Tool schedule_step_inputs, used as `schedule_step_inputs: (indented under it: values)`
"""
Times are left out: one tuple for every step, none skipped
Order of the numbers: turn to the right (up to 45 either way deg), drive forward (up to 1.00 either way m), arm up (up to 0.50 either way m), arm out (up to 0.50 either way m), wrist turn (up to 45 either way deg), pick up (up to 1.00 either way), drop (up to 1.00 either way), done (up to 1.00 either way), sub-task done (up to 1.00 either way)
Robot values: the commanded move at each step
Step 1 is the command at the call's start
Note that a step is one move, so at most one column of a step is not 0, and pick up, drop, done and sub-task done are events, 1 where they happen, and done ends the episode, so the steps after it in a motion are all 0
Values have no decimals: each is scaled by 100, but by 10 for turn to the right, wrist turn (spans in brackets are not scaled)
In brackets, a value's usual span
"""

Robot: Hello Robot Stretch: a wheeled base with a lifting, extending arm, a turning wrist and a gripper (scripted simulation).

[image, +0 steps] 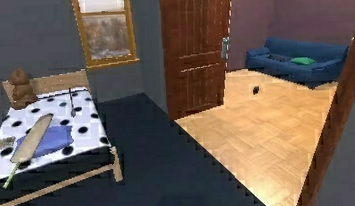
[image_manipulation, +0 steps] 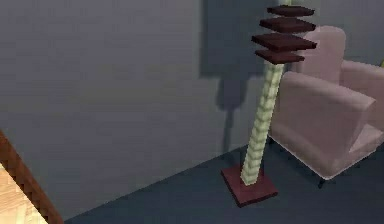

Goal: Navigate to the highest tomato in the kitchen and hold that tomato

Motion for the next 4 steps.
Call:
schedule_step_inputs:
  values:
    - [0, 85, 0, 0, 0, 0, 0, 0, 0]
    - [450, 0, 0, 0, 0, 0, 0, 0, 0]
    - [300, 0, 0, 0, 0, 0, 0, 0, 0]
    - [0, 15, 0, 0, 0, 0, 0, 0, 0]
